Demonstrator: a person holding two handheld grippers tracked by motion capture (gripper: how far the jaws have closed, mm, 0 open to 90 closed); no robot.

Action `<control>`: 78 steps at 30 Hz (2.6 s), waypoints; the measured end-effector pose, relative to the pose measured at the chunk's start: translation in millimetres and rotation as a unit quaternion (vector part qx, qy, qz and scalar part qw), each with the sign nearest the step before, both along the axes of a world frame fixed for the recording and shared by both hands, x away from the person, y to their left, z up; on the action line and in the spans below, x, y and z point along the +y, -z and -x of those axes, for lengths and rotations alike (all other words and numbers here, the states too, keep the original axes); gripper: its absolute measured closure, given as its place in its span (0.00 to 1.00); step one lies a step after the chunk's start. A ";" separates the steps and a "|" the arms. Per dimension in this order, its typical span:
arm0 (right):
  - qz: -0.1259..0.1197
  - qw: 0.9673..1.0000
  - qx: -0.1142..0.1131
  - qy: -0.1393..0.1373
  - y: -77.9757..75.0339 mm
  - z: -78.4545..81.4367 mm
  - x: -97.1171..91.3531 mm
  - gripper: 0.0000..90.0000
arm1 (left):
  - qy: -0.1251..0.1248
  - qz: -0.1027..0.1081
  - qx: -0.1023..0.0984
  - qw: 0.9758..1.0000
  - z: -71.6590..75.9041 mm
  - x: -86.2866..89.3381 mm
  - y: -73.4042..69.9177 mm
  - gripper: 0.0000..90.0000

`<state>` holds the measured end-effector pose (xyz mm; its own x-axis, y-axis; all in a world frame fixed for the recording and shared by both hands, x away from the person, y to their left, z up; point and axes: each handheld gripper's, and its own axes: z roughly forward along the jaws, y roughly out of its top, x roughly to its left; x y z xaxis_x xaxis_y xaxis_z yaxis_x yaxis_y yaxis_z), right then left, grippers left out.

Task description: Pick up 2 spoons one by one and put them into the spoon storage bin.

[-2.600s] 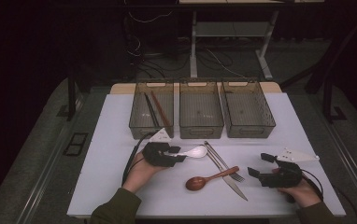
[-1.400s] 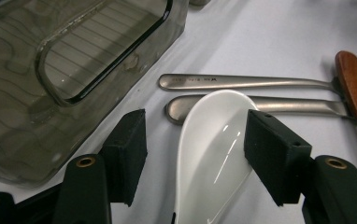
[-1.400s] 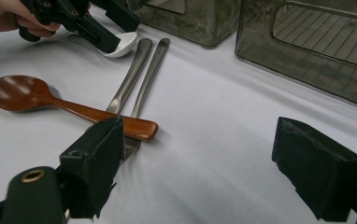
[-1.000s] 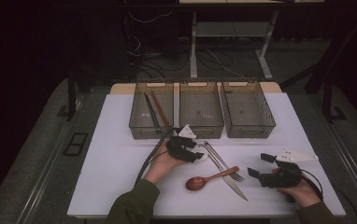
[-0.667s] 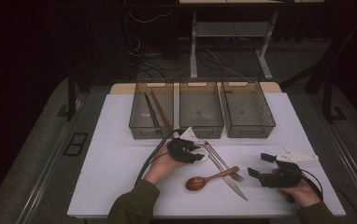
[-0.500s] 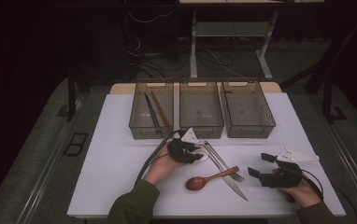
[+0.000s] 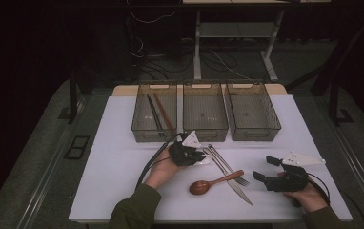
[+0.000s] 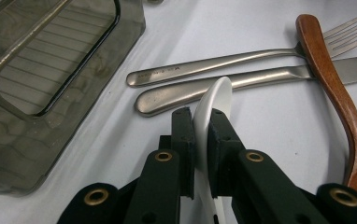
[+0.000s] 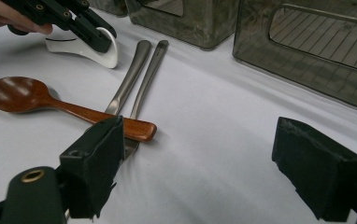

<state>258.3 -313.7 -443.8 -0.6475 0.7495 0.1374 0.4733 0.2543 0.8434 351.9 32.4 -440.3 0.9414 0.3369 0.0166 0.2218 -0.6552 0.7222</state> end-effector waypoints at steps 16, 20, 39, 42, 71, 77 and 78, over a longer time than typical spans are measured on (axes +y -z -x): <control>0.001 1.000 -0.001 0.001 -0.5 0.3 -0.4 0.18 | -0.001 0.014 -0.007 1.000 3.5 3.1 -8.2 0.92; 0.000 1.000 -0.005 0.001 -1.3 0.2 -0.8 0.18 | 0.000 0.030 -0.004 1.000 5.7 6.2 -15.5 0.92; -0.004 1.000 -0.005 0.001 -1.5 0.2 -1.2 0.18 | -0.003 0.057 -0.018 0.998 8.2 12.1 -50.0 0.92; -0.004 1.000 -0.004 0.003 -1.9 0.9 -1.0 0.18 | -0.002 0.062 -0.024 0.998 6.0 10.6 -57.3 0.92; 0.032 0.999 -0.012 0.003 -1.4 4.7 4.9 0.13 | -0.001 0.073 -0.067 0.995 -62.2 -7.8 -111.0 0.92; 0.029 0.999 -0.012 0.005 -1.7 5.1 4.0 0.13 | -0.004 0.060 -0.076 0.995 -75.9 -20.9 -110.8 0.92; 0.029 1.000 -0.011 0.005 -1.8 5.2 3.9 0.13 | -0.006 0.058 -0.076 0.995 -78.4 -23.4 -109.7 0.92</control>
<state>253.1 -309.8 -442.0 -0.6425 0.7621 0.0804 0.4582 0.2979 0.8374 430.3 9.1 -330.7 0.9267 0.3562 0.1199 0.1108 -0.5638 0.8184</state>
